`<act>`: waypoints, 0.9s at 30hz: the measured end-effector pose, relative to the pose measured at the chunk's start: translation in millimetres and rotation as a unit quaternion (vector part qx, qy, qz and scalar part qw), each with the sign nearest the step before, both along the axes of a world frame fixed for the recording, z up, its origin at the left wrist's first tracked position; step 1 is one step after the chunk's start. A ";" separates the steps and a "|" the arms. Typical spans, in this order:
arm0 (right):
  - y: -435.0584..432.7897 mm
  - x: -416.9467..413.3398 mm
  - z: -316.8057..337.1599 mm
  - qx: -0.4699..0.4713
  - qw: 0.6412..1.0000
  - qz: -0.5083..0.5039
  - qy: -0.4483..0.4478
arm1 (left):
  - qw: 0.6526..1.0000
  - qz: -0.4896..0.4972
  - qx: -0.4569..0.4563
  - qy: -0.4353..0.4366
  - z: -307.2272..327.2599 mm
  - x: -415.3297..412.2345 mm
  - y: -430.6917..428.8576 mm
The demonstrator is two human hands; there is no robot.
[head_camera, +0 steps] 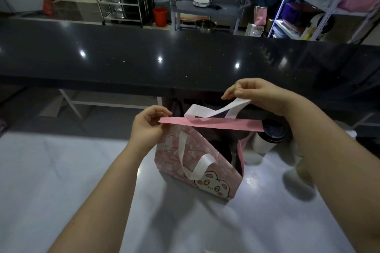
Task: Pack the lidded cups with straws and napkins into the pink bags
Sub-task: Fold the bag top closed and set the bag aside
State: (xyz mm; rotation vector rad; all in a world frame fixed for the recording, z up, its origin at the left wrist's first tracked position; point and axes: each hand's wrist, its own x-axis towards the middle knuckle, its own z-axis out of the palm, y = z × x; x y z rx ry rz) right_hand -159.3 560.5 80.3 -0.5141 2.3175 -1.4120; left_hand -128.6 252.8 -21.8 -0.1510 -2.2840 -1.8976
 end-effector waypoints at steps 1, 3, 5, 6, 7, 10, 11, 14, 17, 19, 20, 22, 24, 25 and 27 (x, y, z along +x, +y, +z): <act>6.0 -0.7 -5.7 -0.065 0.996 0.010 -0.055 | 1.000 -0.003 0.000 0.000 0.9 0.3 0.6; 14.3 -1.2 -20.6 -0.160 0.980 -0.022 -0.119 | 1.000 -0.006 0.006 -0.004 2.2 0.2 1.1; 13.6 0.0 -37.7 -0.174 0.972 -0.121 -0.102 | 1.000 -0.008 0.010 -0.007 2.6 0.3 1.8; 10.6 0.8 -46.2 -0.174 0.966 -0.170 -0.084 | 1.000 -0.010 0.011 -0.009 2.6 0.5 2.1; 6.3 2.7 -52.2 -0.180 0.959 -0.207 -0.074 | 1.000 -0.012 0.012 -0.011 2.5 0.4 2.5; 6.6 11.4 -65.4 -0.293 0.918 -0.264 -0.042 | 1.000 -0.012 0.020 -0.013 0.7 0.1 2.7; 10.5 18.7 -68.3 -0.353 0.895 -0.274 -0.016 | 1.000 -0.010 0.023 -0.013 -0.1 0.4 2.9; 25.6 56.2 -85.8 -0.425 0.857 -0.285 0.062 | 1.000 -0.002 0.025 -0.014 -2.9 1.1 3.5; 33.3 95.0 -120.7 -0.342 0.905 -0.242 0.070 | 1.000 0.006 0.029 -0.007 -4.3 1.9 5.5; 32.2 109.5 -135.2 -0.277 0.947 -0.163 0.013 | 0.999 0.010 0.033 -0.004 -5.3 2.1 6.8; 30.9 112.6 -138.2 -0.243 0.962 -0.123 -0.025 | 0.999 0.012 0.033 -0.006 -5.5 2.2 7.5; 23.5 115.7 -136.2 -0.199 0.974 -0.096 -0.055 | 0.999 0.017 0.029 -0.009 -5.7 2.3 8.1; 11.8 114.0 -131.1 -0.198 0.968 -0.147 -0.051 | 0.999 0.020 0.029 -0.009 -6.3 2.2 7.0; 6.0 112.5 -132.4 -0.205 0.960 -0.186 -0.038 | 0.999 0.020 0.029 -0.009 -6.4 2.2 6.2; -4.7 106.9 -136.0 -0.240 0.935 -0.260 -0.008 | 0.999 0.016 0.030 -0.013 -6.5 2.3 4.4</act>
